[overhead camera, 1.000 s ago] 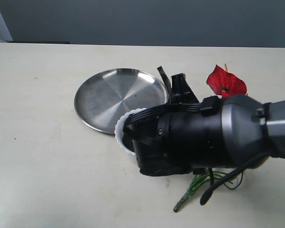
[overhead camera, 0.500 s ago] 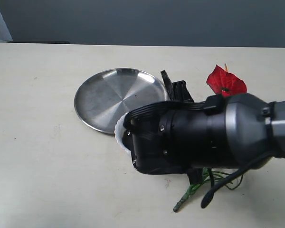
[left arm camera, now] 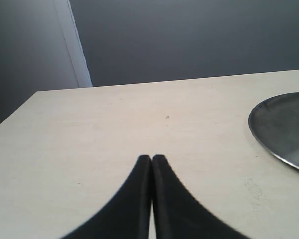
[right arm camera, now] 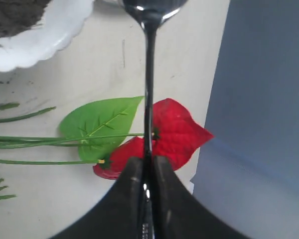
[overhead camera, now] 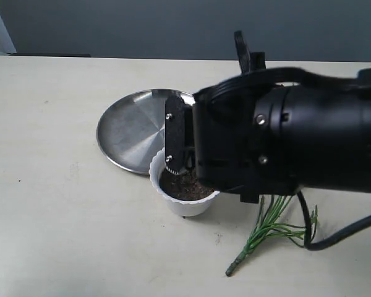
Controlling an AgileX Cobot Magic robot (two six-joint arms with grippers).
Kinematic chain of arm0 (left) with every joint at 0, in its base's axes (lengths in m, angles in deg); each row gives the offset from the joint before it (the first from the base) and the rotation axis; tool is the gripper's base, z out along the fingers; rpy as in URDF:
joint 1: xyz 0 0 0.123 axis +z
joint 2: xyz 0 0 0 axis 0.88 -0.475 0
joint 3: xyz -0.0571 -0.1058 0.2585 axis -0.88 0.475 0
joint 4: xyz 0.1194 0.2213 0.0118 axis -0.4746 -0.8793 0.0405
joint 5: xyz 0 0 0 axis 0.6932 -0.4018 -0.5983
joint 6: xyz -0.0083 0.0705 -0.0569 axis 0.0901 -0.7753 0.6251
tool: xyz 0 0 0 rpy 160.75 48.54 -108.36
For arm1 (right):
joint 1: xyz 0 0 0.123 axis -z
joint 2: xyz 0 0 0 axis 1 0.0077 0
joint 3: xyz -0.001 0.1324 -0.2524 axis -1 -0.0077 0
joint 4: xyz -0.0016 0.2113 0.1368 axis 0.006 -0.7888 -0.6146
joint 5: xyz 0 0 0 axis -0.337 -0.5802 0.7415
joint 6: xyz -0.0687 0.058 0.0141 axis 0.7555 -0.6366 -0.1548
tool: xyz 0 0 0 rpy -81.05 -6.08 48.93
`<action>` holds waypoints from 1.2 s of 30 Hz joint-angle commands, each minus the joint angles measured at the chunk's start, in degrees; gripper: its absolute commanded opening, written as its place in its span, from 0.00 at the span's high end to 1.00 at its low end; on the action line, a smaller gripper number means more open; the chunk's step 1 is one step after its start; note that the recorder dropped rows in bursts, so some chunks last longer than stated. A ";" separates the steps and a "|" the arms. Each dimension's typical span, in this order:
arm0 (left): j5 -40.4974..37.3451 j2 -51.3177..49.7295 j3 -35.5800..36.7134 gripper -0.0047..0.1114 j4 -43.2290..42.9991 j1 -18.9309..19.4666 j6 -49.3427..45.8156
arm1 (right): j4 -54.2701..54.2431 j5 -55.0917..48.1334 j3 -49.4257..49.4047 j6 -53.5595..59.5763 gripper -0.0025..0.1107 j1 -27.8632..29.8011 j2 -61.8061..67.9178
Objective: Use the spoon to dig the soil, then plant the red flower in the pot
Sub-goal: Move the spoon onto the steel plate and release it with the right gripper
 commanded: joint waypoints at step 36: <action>0.26 0.30 -0.21 0.96 -0.11 -0.36 0.22 | -52.22 29.87 26.84 40.78 0.98 28.07 25.28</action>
